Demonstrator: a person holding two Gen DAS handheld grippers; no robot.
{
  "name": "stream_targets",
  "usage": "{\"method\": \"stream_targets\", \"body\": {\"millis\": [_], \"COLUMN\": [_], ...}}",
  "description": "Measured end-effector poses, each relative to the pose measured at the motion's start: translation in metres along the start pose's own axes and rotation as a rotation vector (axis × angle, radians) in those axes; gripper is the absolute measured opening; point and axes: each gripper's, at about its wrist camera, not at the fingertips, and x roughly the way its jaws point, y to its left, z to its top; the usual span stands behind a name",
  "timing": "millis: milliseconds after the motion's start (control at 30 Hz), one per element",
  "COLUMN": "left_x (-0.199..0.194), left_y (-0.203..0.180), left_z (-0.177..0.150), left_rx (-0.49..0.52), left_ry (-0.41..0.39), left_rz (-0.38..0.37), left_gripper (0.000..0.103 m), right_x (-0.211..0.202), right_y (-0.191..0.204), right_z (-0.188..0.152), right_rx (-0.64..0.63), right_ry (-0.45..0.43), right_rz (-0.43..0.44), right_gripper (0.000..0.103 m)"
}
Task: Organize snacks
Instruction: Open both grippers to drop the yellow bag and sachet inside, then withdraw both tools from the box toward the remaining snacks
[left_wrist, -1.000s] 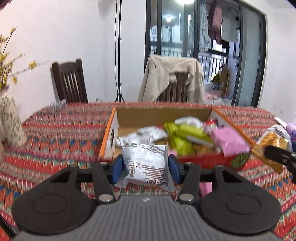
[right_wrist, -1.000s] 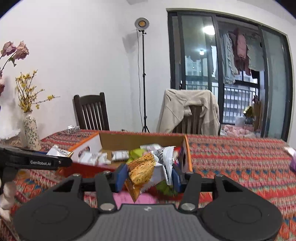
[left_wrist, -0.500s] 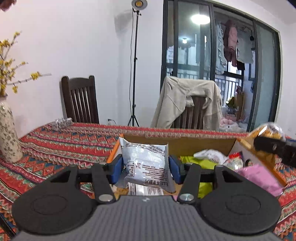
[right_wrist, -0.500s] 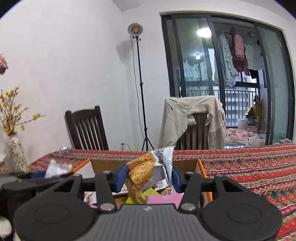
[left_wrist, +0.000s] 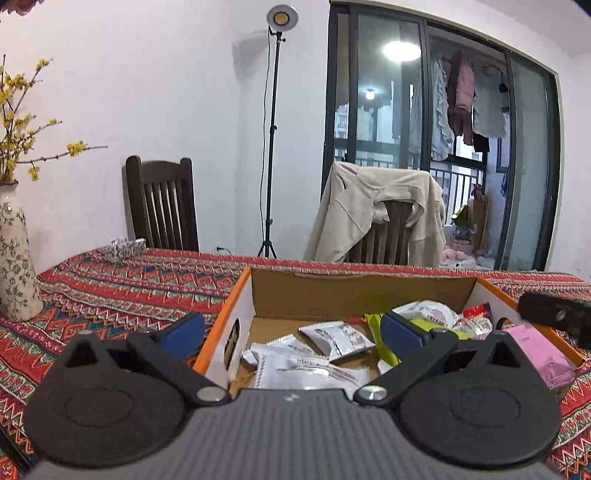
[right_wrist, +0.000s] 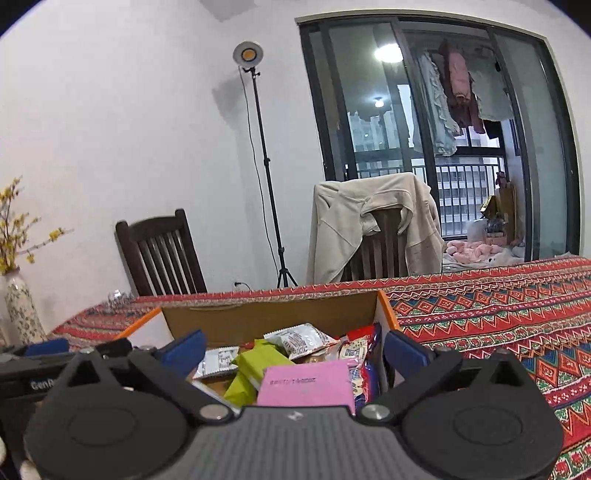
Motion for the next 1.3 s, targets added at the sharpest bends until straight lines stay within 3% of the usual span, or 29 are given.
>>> {"method": "stream_targets", "body": {"millis": [200, 400, 633, 833, 1067, 1167, 1300], "left_x": [-0.003, -0.040, -0.074, -0.090, -0.101, -0.106, -0.112], "left_y": [0.000, 0.000, 0.005, 0.020, 0.047, 0.056, 0.059], "left_z": [0.004, 0.027, 0.032, -0.004, -0.060, -0.071, -0.076], "left_rx": [-0.018, -0.047, -0.028, 0.008, -0.022, -0.052, -0.058], "left_ry": [0.006, -0.028, 0.030, 0.162, 0.305, 0.314, 0.271], "left_rz": [0.011, -0.017, -0.067, -0.075, -0.074, -0.076, -0.081], "left_gripper": [0.103, 0.103, 0.103, 0.103, 0.103, 0.103, 0.103], "right_x": [-0.008, -0.035, -0.079, -0.101, -0.108, -0.113, -0.116], "right_y": [-0.004, 0.001, 0.011, 0.013, 0.021, 0.029, 0.037], "right_z": [0.005, 0.024, 0.030, -0.006, -0.057, -0.070, -0.080], "right_rx": [0.015, -0.001, -0.064, -0.106, -0.118, -0.136, -0.166], "right_ry": [-0.011, -0.032, -0.026, 0.123, 0.296, 0.335, 0.370], "right_rz": [-0.004, -0.006, 0.055, 0.099, 0.064, 0.068, 0.056], "right_gripper": [0.103, 0.103, 0.103, 0.103, 0.103, 0.103, 0.103]}}
